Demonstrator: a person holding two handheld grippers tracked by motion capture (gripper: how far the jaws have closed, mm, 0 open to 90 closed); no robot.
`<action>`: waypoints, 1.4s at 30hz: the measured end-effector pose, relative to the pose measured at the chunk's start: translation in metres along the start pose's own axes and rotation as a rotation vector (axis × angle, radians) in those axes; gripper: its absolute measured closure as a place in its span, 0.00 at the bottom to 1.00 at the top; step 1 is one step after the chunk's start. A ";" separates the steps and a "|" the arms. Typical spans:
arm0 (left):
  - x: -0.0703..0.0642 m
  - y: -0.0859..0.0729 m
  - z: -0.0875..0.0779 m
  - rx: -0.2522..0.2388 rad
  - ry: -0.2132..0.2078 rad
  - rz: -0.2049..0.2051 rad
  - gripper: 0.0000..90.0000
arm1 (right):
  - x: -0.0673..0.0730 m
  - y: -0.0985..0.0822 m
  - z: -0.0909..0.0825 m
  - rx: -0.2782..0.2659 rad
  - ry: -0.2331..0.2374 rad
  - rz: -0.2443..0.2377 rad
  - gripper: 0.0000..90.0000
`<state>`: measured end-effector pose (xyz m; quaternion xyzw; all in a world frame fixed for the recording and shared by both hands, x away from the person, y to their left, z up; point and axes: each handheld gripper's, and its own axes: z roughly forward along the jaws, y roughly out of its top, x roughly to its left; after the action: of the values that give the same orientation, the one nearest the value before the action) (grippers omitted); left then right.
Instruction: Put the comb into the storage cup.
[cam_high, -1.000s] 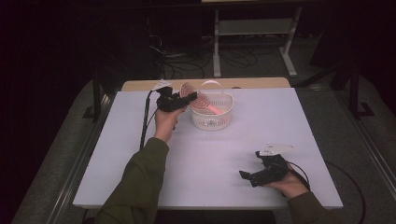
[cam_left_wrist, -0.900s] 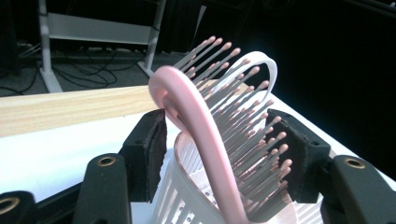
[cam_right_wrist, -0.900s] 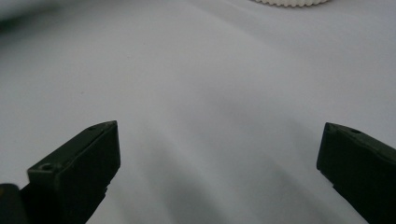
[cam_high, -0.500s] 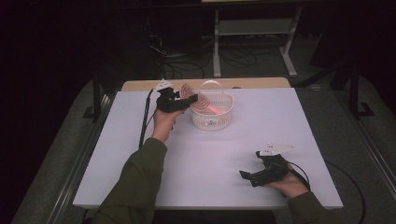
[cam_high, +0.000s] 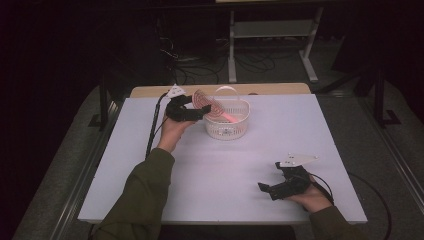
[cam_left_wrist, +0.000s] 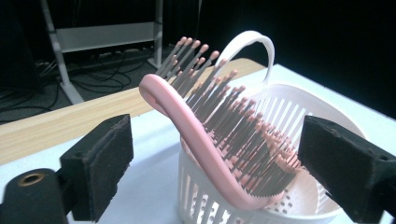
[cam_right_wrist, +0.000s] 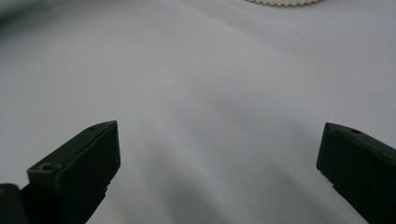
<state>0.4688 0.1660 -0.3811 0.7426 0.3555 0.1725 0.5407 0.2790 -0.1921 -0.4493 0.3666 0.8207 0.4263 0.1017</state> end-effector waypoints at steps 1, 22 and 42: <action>0.000 0.000 0.000 0.007 -0.001 0.009 0.10 | 0.000 0.000 0.000 0.001 0.000 -0.001 0.00; -0.002 0.000 -0.017 0.057 0.002 0.096 0.06 | 0.001 0.001 -0.001 0.001 -0.009 0.003 0.00; 0.001 -0.012 -0.053 0.083 -0.039 0.107 0.00 | 0.003 0.002 0.001 0.008 -0.014 -0.003 0.00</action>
<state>0.4311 0.2049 -0.3733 0.7854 0.3117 0.1717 0.5064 0.2779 -0.1891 -0.4480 0.3689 0.8221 0.4203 0.1067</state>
